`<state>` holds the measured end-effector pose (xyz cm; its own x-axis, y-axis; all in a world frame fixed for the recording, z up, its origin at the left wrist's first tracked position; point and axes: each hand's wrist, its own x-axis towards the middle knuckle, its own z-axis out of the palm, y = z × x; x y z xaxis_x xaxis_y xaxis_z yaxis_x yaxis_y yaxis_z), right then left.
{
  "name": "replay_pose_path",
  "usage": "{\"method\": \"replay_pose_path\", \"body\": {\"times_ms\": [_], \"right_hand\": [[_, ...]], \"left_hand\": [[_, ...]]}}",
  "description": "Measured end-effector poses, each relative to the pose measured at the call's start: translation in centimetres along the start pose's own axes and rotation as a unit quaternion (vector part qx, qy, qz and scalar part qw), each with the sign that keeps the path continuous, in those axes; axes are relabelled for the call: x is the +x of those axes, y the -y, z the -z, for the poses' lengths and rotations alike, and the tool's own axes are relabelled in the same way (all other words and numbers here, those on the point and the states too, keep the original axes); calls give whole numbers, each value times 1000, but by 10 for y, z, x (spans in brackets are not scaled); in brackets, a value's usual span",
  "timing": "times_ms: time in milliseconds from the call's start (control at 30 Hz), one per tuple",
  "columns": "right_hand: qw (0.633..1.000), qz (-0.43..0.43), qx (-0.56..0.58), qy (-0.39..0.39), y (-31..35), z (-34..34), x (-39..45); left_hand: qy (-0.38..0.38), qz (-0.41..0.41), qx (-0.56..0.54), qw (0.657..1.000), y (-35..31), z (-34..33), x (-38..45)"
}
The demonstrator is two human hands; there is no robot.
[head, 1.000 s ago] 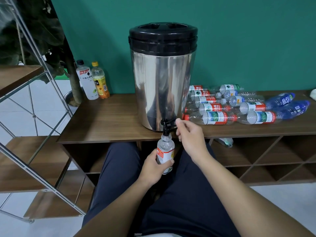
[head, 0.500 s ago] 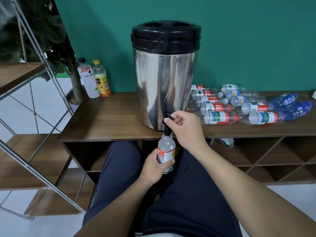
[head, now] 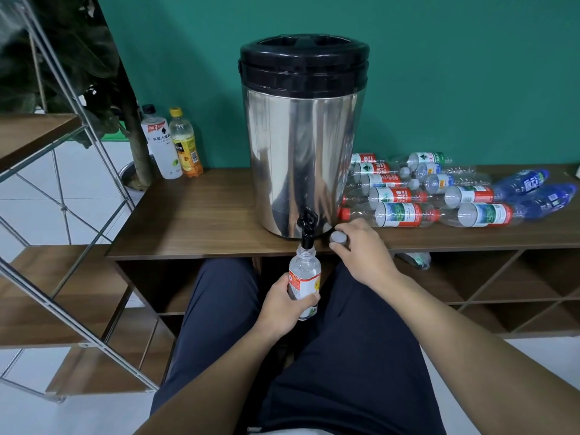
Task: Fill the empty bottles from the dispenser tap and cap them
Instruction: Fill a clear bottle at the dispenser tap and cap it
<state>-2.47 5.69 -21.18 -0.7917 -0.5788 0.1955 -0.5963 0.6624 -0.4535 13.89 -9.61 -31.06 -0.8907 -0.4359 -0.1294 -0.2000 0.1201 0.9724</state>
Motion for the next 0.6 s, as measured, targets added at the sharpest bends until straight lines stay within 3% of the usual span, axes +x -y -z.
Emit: {"method": "replay_pose_path", "body": {"times_ms": [400, 600], "right_hand": [[998, -25, -34, 38, 1, -9, 6], [987, -16, 147, 59, 8, 8, -15]], "left_hand": [[6, 11, 21, 1000, 4, 1, 0], [23, 18, 32, 999, 1, -2, -2]]}}
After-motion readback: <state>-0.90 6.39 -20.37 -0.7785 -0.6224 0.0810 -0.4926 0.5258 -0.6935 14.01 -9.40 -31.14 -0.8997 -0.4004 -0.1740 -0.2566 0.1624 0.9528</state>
